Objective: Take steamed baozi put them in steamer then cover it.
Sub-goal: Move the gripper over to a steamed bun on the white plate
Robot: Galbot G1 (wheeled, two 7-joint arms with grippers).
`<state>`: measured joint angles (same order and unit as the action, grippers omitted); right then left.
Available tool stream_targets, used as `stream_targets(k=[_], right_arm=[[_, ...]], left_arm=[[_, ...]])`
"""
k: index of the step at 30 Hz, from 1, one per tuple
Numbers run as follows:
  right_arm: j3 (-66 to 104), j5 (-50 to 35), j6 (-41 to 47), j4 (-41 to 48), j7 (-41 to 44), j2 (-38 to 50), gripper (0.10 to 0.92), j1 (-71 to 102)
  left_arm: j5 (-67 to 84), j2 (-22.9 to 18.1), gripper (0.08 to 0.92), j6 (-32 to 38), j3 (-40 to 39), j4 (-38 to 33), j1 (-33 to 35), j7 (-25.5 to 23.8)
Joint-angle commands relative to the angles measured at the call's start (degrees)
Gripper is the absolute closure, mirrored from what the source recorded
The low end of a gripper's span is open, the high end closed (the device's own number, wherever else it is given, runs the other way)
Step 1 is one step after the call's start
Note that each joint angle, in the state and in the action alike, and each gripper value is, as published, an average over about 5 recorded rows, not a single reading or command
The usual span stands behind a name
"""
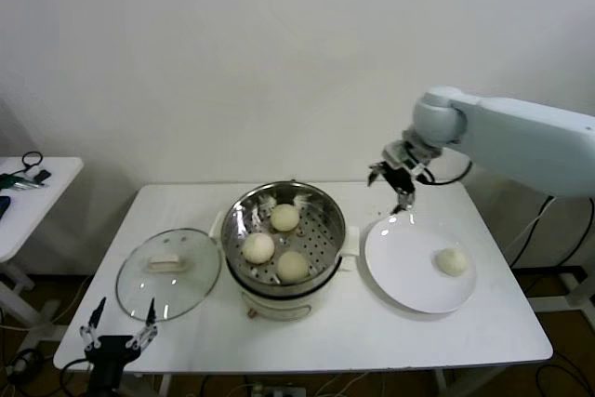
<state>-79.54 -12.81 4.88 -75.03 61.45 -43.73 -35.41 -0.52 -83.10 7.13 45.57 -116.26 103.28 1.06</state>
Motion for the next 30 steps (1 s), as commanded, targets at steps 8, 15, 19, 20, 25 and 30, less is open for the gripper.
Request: stream_targets(k=[8,15,19,20,25,30], right_arm=[[21.9,13.8,4.6,7.4,1.5,14.4,0.203,28.4],[29.8,20.2,1.8,14.3,2.1,10.7,0.203,36.3],[31.8,21.2,1.1,17.4,2.1,8.0,0.203,37.2],[32.0,21.2,1.1,18.0,2.1,7.3,0.203,37.2],[32.5,21.2,0.9,20.7,2.0,3.7,0.203,36.8],[31.9,21.3,0.9,22.9,2.0,0.8,0.203,36.4]], left_arm=[[-1.0,-0.9,0.177,-1.3,-0.5,-0.9,-1.3,0.1],[-1.5,-1.2,0.177,-1.2,-0.3,-0.5,-0.6,0.1],[-1.6,-1.4,0.177,-1.2,-0.2,-0.1,-0.7,0.1],[-1.7,-1.4,0.177,-1.2,-0.2,0.0,-0.7,0.1],[-2.0,-1.8,0.177,-1.2,-0.3,0.3,-0.8,0.1],[-1.8,-1.6,0.177,-1.1,0.0,0.7,-0.8,0.1]])
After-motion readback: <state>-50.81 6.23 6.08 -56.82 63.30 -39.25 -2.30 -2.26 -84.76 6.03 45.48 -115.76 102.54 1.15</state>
